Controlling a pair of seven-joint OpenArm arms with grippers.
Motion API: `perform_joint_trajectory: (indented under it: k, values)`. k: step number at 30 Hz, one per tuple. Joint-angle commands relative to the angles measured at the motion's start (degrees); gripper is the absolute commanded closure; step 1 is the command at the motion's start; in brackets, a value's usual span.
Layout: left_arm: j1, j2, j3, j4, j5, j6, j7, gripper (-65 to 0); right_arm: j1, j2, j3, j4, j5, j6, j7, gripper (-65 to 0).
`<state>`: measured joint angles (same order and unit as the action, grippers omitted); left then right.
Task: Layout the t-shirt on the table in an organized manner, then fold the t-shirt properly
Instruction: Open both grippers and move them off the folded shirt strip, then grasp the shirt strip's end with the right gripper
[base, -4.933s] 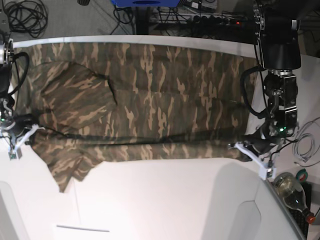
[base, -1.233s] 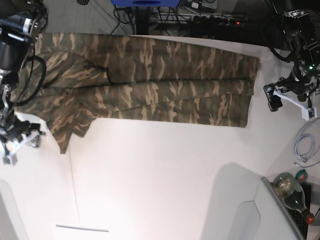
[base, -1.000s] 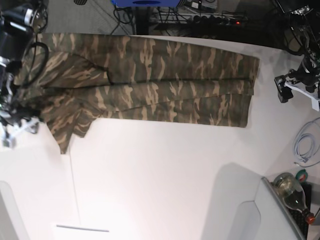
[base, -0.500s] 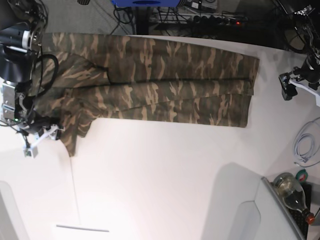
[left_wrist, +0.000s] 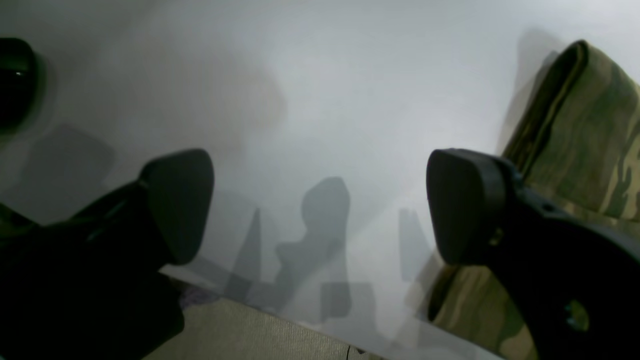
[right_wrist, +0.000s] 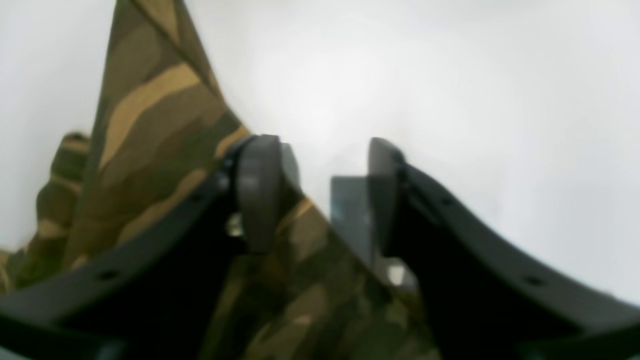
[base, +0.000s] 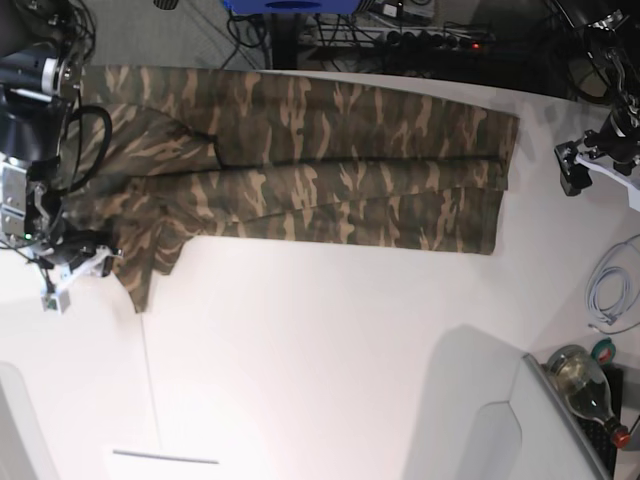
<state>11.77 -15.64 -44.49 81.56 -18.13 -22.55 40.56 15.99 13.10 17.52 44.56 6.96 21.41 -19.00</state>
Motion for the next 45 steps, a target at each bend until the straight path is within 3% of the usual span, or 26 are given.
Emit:
perform_joint_trajectory:
  k: [1, 4, 15, 17, 19, 21, 22, 24, 26, 33, 38, 45]
  values:
    - [-0.2, -1.2, -0.3, 0.9, -0.5, 0.0, -1.1, -65.0, 0.5, -0.4, 0.2, 3.7, 0.6, 0.1, 1.0, -36.9]
    - [-0.2, -1.2, -0.3, 0.9, -0.5, 0.0, -1.1, -65.0, -0.7, -1.6, -0.2, 8.9, 0.5, 0.1, 0.9, -46.2]
    - [0.0, -1.3, -0.4, 0.9, -0.5, 0.0, -1.1, -65.0, 1.6, -2.0, -0.4, -0.5, 0.1, 0.1, 3.1, -46.1]
    - [0.0, -1.3, -0.4, 0.9, -0.5, 0.0, -1.1, -65.0, 1.6, -1.9, -0.4, -0.8, 0.1, 0.1, 3.1, -39.8]
    - [0.0, -1.3, -0.4, 0.9, -0.5, -0.1, -1.1, -65.0, 1.6, -1.9, -0.4, -0.8, 0.1, 0.1, 3.1, -23.4]
    - [-0.1, -1.3, -0.4, 0.9, -0.5, -0.1, -1.1, -65.0, 1.4, -2.0, -0.3, -0.1, 0.1, 0.1, 3.0, -2.0]
    - [-0.1, -1.3, -0.4, 0.9, -0.5, -0.1, -1.1, -65.0, 1.2, -2.0, -0.1, 0.9, 0.2, 0.1, 2.4, 0.0]
    - [-0.1, -1.3, -0.4, 0.9, -0.5, -0.1, -1.1, -65.0, -0.9, -2.2, 0.0, 5.1, 0.5, 0.1, 0.2, -2.7]
    - [0.0, -1.7, -0.4, 0.9, -0.5, -0.1, -1.1, -65.0, -3.7, -2.4, 0.0, 12.9, 0.5, 0.1, -3.0, 0.0]
    - [-0.1, -2.0, -0.3, 0.9, -0.5, -0.1, -1.1, -65.0, -15.2, -4.9, 0.2, 38.2, 0.5, 0.1, -19.2, -0.5]
    - [-0.2, -2.0, 0.1, 0.9, -0.5, -0.1, -1.1, -65.0, -22.8, -8.5, 3.0, 48.9, 0.5, 0.1, -22.7, -0.2]
    - [-0.3, -2.0, 0.2, 0.9, -0.5, -0.1, -1.1, -65.0, -28.9, -11.4, 6.8, 51.0, 0.5, 0.1, -21.7, -0.2]
